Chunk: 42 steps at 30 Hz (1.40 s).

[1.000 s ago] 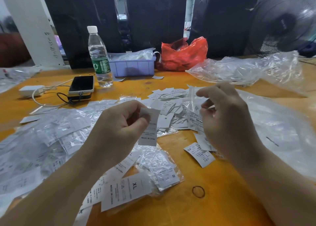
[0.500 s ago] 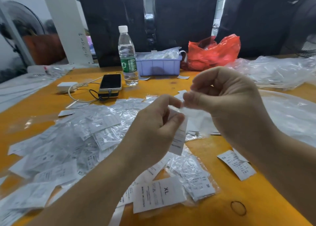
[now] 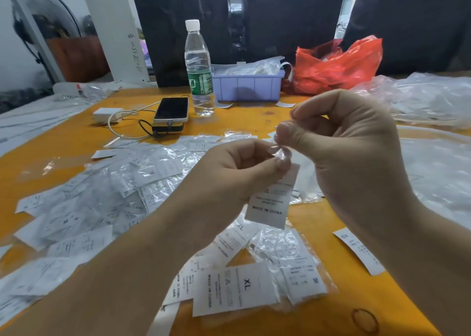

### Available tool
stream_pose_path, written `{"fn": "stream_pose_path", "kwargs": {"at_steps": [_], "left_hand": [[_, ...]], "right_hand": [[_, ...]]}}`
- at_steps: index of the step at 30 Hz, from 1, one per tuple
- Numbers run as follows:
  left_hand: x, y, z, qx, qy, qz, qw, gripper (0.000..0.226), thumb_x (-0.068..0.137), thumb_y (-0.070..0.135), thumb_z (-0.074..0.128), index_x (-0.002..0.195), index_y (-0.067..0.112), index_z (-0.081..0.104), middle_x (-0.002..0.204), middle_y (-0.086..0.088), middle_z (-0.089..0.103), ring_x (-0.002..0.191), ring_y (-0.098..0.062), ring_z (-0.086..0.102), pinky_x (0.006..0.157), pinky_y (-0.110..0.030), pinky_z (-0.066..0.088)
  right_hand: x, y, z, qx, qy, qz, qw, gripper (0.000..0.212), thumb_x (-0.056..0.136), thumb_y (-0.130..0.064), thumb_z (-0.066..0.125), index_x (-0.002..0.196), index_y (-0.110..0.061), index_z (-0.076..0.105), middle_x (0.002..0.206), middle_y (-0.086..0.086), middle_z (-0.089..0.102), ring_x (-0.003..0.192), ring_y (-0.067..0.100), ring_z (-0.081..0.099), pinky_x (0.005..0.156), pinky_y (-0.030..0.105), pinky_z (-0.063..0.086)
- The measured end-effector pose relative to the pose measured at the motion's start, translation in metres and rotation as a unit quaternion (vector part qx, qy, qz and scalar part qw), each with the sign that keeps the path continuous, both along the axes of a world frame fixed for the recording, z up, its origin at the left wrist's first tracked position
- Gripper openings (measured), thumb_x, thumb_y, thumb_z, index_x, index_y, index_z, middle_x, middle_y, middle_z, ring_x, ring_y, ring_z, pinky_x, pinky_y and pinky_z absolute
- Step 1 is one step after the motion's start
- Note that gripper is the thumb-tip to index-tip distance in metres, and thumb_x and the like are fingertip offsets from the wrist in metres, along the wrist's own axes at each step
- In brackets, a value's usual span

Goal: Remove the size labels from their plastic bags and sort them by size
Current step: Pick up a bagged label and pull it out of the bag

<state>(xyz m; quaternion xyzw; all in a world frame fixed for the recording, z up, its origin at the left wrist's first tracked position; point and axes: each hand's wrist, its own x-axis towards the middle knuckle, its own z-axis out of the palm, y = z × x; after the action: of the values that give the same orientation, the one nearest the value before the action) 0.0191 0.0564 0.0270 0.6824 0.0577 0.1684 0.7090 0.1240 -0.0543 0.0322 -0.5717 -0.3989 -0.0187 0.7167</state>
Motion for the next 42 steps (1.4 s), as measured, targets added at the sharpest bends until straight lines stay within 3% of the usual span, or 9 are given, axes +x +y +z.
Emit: {"fn": "stream_pose_path", "kwargs": {"at_steps": [6,9,13,18,20,25,29,33,42], "left_hand": [[0.000,-0.001,0.003,-0.051,-0.010,-0.041,0.998,0.012,0.068,0.020,0.074,0.079,0.018,0.078,0.081,-0.002,0.072,0.064,-0.008,0.064,0.057,-0.018,0.052],[0.001,-0.003,0.000,-0.034,0.010,-0.026,0.999,0.020,0.070,0.022,0.076,0.087,0.011,0.077,0.080,-0.004,0.071,0.067,-0.010,0.064,0.057,-0.018,0.052],[0.000,-0.003,0.002,-0.009,-0.002,0.035,0.999,0.010,0.068,0.024,0.070,0.077,0.022,0.075,0.074,-0.003,0.068,0.061,-0.011,0.062,0.052,-0.020,0.050],[-0.002,0.006,0.008,-0.003,-0.009,0.091,0.996,0.006,0.069,0.024,0.070,0.074,0.024,0.074,0.070,0.000,0.066,0.056,-0.009,0.060,0.046,-0.020,0.047],[-0.002,0.010,0.009,0.001,-0.012,0.109,0.994,0.005,0.070,0.023,0.070,0.073,0.025,0.074,0.068,0.001,0.066,0.054,-0.008,0.059,0.045,-0.019,0.046],[-0.003,0.014,0.005,0.048,-0.010,0.134,0.990,0.017,0.085,0.015,0.068,0.075,0.028,0.075,0.069,0.005,0.067,0.057,-0.005,0.060,0.046,-0.019,0.047],[-0.003,0.015,0.004,0.061,-0.016,0.140,0.988,0.006,0.081,0.025,0.069,0.086,0.028,0.072,0.067,0.008,0.065,0.058,-0.004,0.060,0.049,-0.018,0.047],[-0.001,0.014,0.002,0.079,-0.007,0.140,0.987,0.031,0.072,0.035,0.066,0.102,0.026,0.067,0.068,0.011,0.066,0.062,-0.001,0.062,0.053,-0.016,0.049],[0.000,0.008,-0.004,0.140,-0.017,0.111,0.984,0.027,0.071,0.039,0.067,0.096,0.029,0.068,0.076,0.005,0.071,0.070,-0.006,0.067,0.061,-0.017,0.052]], "right_hand": [[0.000,-0.006,-0.001,-0.002,-0.049,-0.057,0.997,0.021,0.073,-0.003,0.081,0.073,-0.013,0.063,0.079,0.001,0.067,0.073,0.017,0.066,0.067,0.024,0.054],[0.000,-0.007,-0.003,0.002,-0.070,-0.059,0.996,0.023,0.073,-0.001,0.081,0.072,-0.015,0.062,0.077,0.000,0.066,0.076,0.021,0.067,0.067,0.022,0.053],[-0.006,-0.009,-0.002,-0.007,-0.078,-0.046,0.996,0.021,0.076,-0.001,0.080,0.078,-0.013,0.063,0.080,-0.001,0.065,0.078,0.015,0.066,0.067,0.020,0.053],[-0.003,-0.012,0.001,-0.115,0.002,0.022,0.993,0.041,0.077,-0.028,0.076,0.110,-0.032,0.052,0.092,-0.006,0.066,0.089,0.009,0.067,0.075,0.026,0.057],[0.003,-0.013,0.003,-0.154,0.097,0.106,0.978,0.053,0.070,-0.028,0.073,0.118,-0.021,0.053,0.087,0.002,0.068,0.081,0.017,0.068,0.075,0.034,0.059],[0.007,-0.017,0.009,-0.234,0.115,0.198,0.945,0.008,0.082,-0.009,0.068,0.081,-0.002,0.068,0.067,0.009,0.066,0.062,0.019,0.061,0.060,0.027,0.055],[0.005,-0.018,0.012,-0.273,0.104,0.227,0.929,0.011,0.083,-0.010,0.068,0.075,-0.002,0.068,0.065,0.008,0.064,0.060,0.017,0.059,0.059,0.026,0.053],[0.009,-0.017,0.009,-0.205,0.158,0.172,0.950,0.023,0.064,-0.029,0.074,0.065,-0.009,0.063,0.060,0.003,0.058,0.057,0.013,0.054,0.054,0.023,0.050],[0.005,-0.011,0.001,-0.144,0.264,0.236,0.924,0.017,0.063,-0.031,0.074,0.054,-0.020,0.064,0.064,0.001,0.057,0.057,0.012,0.051,0.053,0.024,0.047]]}}
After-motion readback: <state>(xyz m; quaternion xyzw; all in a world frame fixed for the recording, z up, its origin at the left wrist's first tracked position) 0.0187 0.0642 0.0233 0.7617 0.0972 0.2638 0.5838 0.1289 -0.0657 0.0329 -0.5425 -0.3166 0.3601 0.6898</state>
